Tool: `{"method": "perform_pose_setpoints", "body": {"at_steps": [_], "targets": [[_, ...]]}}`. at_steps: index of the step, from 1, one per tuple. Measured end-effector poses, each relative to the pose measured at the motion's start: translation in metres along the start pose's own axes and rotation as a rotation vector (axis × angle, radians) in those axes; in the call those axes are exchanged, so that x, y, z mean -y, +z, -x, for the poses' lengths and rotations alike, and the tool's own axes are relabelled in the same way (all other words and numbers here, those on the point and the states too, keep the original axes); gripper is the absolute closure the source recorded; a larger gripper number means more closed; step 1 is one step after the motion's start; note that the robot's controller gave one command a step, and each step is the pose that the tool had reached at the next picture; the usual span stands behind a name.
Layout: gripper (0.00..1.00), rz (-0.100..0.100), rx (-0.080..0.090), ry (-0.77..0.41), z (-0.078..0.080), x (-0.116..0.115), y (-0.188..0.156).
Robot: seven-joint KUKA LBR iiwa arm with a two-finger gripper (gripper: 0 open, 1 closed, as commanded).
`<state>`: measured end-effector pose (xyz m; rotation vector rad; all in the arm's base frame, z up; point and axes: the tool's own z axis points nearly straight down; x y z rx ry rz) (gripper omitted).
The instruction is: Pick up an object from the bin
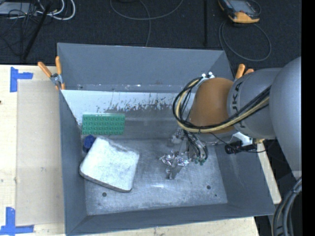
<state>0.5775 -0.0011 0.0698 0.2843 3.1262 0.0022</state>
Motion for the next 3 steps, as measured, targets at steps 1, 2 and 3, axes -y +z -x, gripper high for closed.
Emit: {"method": "perform_pose_setpoints", "body": {"at_steps": [1,2,3], "targets": [[1.00,0.001,0.004,-0.003,0.002,-0.001,-0.005],[1.00,-0.001,0.004,-0.228,0.023,-0.007,-0.120],[1.00,-0.003,0.002,-0.409,0.020,0.053,-0.176]]}}
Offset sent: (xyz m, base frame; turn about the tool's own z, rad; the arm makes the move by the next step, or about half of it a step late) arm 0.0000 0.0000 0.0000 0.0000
